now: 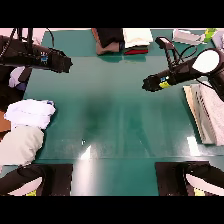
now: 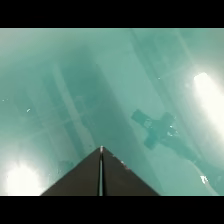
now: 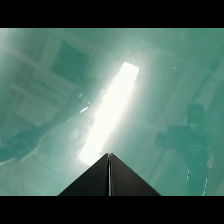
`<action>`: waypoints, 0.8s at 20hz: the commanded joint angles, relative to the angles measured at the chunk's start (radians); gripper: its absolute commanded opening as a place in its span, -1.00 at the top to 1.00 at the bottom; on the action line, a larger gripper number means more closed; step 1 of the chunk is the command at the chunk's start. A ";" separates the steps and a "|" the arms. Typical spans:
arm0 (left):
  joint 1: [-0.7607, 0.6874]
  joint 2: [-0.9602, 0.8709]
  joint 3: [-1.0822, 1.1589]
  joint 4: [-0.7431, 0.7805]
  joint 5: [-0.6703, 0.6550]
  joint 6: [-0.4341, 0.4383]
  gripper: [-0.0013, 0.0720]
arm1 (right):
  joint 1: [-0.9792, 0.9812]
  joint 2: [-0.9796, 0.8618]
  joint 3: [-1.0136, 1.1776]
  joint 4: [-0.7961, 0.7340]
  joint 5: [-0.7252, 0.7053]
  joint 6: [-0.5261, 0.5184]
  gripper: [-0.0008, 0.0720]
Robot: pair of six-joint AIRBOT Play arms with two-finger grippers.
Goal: Fold the shirts.
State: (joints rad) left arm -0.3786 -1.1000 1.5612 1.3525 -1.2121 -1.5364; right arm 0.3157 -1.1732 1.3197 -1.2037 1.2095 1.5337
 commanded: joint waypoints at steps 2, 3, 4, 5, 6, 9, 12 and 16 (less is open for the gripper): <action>0.000 0.000 0.001 0.000 0.000 0.000 0.89 | 0.001 -0.001 0.001 0.000 -0.005 0.001 0.92; 0.000 0.000 0.001 0.000 0.000 0.000 0.89 | 0.001 -0.001 0.001 0.000 -0.004 0.001 0.92; 0.000 0.000 0.001 0.000 0.000 0.000 0.89 | 0.001 -0.001 0.001 0.000 -0.004 0.001 0.92; 0.000 0.000 0.001 0.000 0.000 0.000 0.89 | 0.001 -0.001 0.001 0.000 -0.004 0.001 0.92; 0.000 0.000 0.001 0.000 0.000 0.000 0.89 | 0.001 -0.001 0.001 0.000 -0.005 0.001 0.92; 0.000 0.000 0.001 0.000 0.000 0.000 0.89 | 0.001 -0.001 0.001 0.000 -0.005 0.001 0.92; 0.000 0.000 0.001 0.000 0.001 0.000 0.89 | 0.001 -0.001 0.001 0.000 -0.003 0.001 0.92; 0.023 0.006 0.001 0.098 0.000 0.029 0.89 | 0.001 -0.001 0.001 0.000 -0.003 0.001 0.92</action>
State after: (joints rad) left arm -0.3733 -1.0988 1.5612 1.3636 -1.1912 -1.5249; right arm 0.3161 -1.1732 1.3197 -1.2037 1.2057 1.5341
